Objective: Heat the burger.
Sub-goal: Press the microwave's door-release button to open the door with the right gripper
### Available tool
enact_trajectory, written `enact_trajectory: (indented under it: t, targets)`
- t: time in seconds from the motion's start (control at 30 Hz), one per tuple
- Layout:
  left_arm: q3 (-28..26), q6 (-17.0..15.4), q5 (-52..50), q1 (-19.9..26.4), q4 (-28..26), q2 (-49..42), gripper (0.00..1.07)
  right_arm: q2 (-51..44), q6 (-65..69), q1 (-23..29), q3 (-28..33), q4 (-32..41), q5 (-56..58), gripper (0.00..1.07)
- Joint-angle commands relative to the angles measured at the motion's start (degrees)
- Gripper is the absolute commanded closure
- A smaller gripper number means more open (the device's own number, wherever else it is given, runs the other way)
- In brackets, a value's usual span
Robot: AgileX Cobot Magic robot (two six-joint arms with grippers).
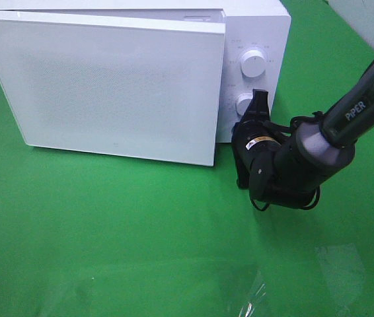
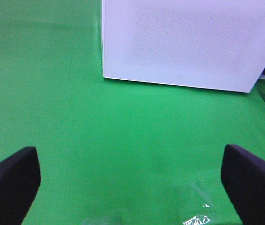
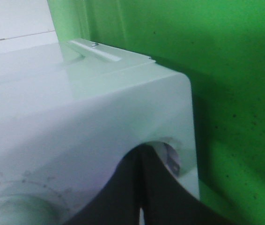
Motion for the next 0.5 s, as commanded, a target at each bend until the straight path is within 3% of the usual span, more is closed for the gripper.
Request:
enact_trajectory:
  t: [0.03, 0.5]
  targets:
    - [0.23, 0.0, -0.34, 0.11, -0.57, -0.86, 0.1, 0.69, 0.74, -2.06, -5.79, -4.24, -13.69, 1.07]
    - [0.23, 0.0, -0.34, 0.11, -0.57, -0.86, 0.1, 0.11, 0.0, -2.06, -5.5, -4.41, -10.54, 1.07]
